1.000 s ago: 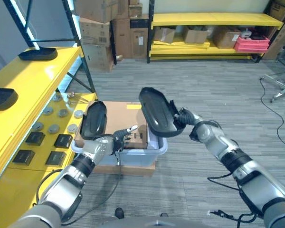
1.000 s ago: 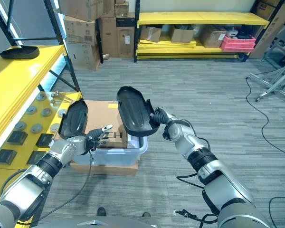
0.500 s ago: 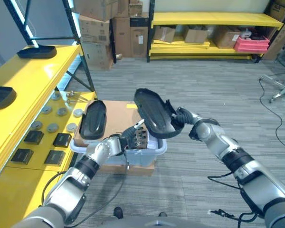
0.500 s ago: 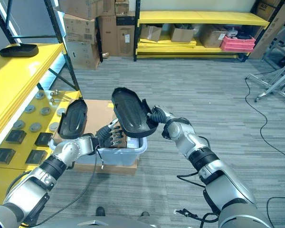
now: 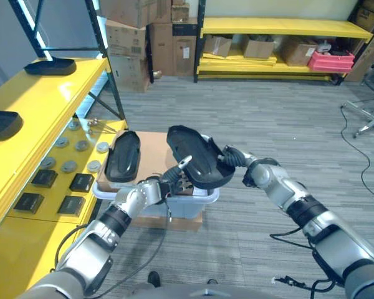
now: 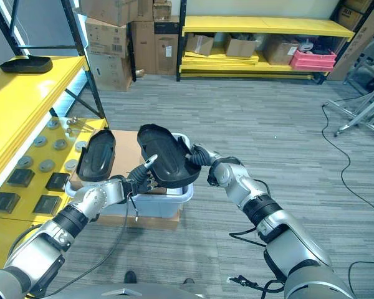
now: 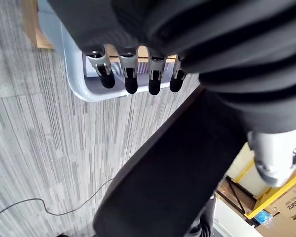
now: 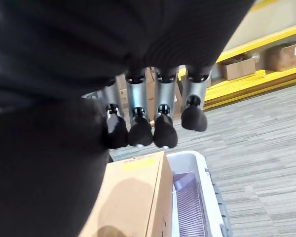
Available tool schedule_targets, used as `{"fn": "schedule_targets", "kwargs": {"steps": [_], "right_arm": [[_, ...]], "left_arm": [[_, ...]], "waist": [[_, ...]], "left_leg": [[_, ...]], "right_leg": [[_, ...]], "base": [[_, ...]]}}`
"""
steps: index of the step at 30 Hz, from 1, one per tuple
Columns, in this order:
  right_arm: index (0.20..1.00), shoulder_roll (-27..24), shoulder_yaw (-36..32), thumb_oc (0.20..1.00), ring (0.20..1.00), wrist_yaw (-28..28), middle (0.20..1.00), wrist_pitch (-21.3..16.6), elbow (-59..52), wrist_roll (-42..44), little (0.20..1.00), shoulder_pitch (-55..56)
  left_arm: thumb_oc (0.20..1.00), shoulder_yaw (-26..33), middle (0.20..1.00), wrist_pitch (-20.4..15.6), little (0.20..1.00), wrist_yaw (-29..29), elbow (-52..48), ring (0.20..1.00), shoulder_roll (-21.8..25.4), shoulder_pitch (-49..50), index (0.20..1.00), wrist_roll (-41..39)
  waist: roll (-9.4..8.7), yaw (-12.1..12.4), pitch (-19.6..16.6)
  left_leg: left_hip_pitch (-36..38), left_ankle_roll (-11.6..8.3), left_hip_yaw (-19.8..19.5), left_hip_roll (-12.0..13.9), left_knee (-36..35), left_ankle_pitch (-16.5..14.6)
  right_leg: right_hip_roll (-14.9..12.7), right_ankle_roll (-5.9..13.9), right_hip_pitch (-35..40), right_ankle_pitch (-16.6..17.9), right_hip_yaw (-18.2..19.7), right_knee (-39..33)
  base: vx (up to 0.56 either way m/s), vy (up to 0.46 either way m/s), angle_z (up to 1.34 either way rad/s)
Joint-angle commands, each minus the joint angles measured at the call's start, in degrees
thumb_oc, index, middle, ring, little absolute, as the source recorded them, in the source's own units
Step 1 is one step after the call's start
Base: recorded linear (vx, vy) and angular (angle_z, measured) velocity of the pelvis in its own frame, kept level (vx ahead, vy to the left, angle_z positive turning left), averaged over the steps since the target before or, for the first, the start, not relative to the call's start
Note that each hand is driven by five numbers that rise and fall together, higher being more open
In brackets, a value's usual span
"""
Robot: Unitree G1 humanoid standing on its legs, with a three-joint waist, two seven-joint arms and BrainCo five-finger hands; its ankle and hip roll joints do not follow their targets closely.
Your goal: Move parts from the plastic box to the shelf.
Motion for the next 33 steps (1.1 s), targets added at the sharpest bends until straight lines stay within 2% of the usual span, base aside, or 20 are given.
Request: {"fn": "schedule_targets", "kwargs": {"steps": [1, 6, 7, 8, 10, 19, 25, 31, 32, 33], "right_arm": [[0.200, 0.65, 1.71, 0.200, 0.200, -0.96, 0.200, -3.11, -0.86, -0.01, 0.200, -4.53], [0.200, 1.41, 2.29, 0.200, 0.200, 0.09, 0.200, -3.07, -1.94, 0.31, 0.200, -4.47], [0.200, 1.49, 2.42, 0.200, 0.200, 0.09, 0.200, -3.01, -2.05, 0.42, 0.200, -4.45], [0.200, 1.58, 2.50, 0.200, 0.200, 0.16, 0.200, -2.95, -2.12, 0.54, 0.200, -4.48], [0.200, 1.87, 2.93, 0.200, 0.200, -0.13, 0.200, -2.55, -2.47, 1.47, 0.200, -4.37], [0.200, 3.75, 2.69, 0.200, 0.200, -0.75, 0.200, -0.43, -2.79, 5.46, 0.200, -4.41], [0.200, 5.72, 2.43, 0.200, 0.200, -2.16, 0.200, 1.51, -2.23, 9.13, 0.200, -4.66], [0.200, 10.63, -0.16, 0.200, 0.200, -4.43, 0.200, 6.75, -1.55, 24.39, 0.200, -4.06], [0.235, 11.08, -0.48, 0.235, 0.235, -4.87, 0.235, 7.15, -1.36, 26.50, 0.235, -3.96], [0.363, 11.64, -0.95, 0.363, 0.363, -5.23, 0.363, 7.33, -1.10, 28.34, 0.363, -3.73]], "left_arm": [[1.000, -3.16, 1.000, -4.32, 1.000, -4.10, 2.08, 1.000, -1.49, -2.52, 1.000, 8.00], [1.000, -4.90, 1.000, -5.52, 1.000, -6.18, 0.38, 1.000, -0.87, -3.57, 1.000, 12.13], [0.570, -5.27, 0.570, -5.85, 0.570, -6.22, 0.24, 0.570, -0.65, -3.75, 0.570, 12.88], [0.200, -5.70, 0.200, -6.61, 0.200, -6.12, 0.00, 0.200, -0.44, -3.87, 0.200, 13.09], [0.200, -6.44, 0.200, -7.20, 0.200, -6.90, -0.96, 0.200, 0.16, -4.33, 0.200, 13.05], [0.200, -5.68, 0.200, -9.22, 0.200, -4.02, -3.04, 0.200, 0.02, -4.82, 0.200, 12.14], [0.200, -5.42, 0.200, -11.86, 0.200, -3.23, -3.42, 0.200, -0.84, -5.21, 0.200, 12.72], [0.200, -2.88, 0.200, -17.36, 0.200, 1.82, -4.97, 0.200, -2.43, -5.93, 0.200, 15.56], [0.200, -2.58, 0.200, -18.00, 0.200, 2.32, -5.10, 0.200, -2.55, -6.07, 0.200, 15.72], [0.200, -2.19, 0.200, -18.23, 0.200, 2.75, -5.32, 0.200, -2.61, -6.29, 0.200, 15.75]], "waist": [[-1.40, 1.94, -2.56], [-1.37, 1.79, -2.55], [-1.35, 1.79, -2.52], [-1.36, 1.77, -2.49], [-1.29, 1.74, -2.51], [-1.04, 1.89, -2.47], [-0.92, 2.04, -2.39], [-0.78, 2.50, -2.33], [-0.78, 2.55, -2.30], [-0.74, 2.58, -2.29]], "left_leg": [[2.07, 0.42, -2.75, -1.59, 0.56, -6.62], [2.18, 0.43, -2.69, -1.52, 0.43, -6.62], [2.18, 0.38, -2.65, -1.50, 0.43, -6.58], [2.20, 0.38, -2.68, -1.47, 0.44, -6.58], [2.25, 0.32, -2.63, -1.41, 0.38, -6.60], [2.45, 0.29, -2.65, -1.37, 0.31, -6.54], [2.57, 0.25, -2.83, -1.36, 0.31, -6.49], [2.84, 0.03, -3.30, -1.32, 0.26, -6.41], [2.89, 0.00, -3.36, -1.31, 0.25, -6.40], [2.94, -0.01, -3.43, -1.31, 0.25, -6.39]], "right_leg": [[-0.68, 1.58, -2.77, 0.83, -2.04, 0.67], [-0.65, 1.63, -2.75, 0.75, -1.90, 0.61], [-0.64, 1.65, -2.76, 0.77, -1.84, 0.63], [-0.62, 1.65, -2.78, 0.77, -1.79, 0.66], [-0.64, 1.72, -2.77, 0.80, -1.75, 0.64], [-0.68, 1.62, -2.56, 0.75, -1.87, 0.62], [-0.69, 1.48, -2.40, 0.74, -1.88, 0.62], [-0.76, 1.21, -1.96, 0.60, -2.12, 0.57], [-0.76, 1.19, -1.90, 0.62, -2.16, 0.57], [-0.79, 1.17, -1.85, 0.63, -2.20, 0.56]], "base": [[0.00, 0.000, 0.00], [0.00, 0.000, 0.00], [0.00, 0.000, 0.00], [0.00, 0.000, 0.00], [0.00, 0.000, 0.00], [0.00, 0.000, 0.00], [0.00, 0.000, 0.00], [0.00, 0.000, 0.00], [0.00, 0.000, 0.00], [0.00, 0.000, 0.00]]}}
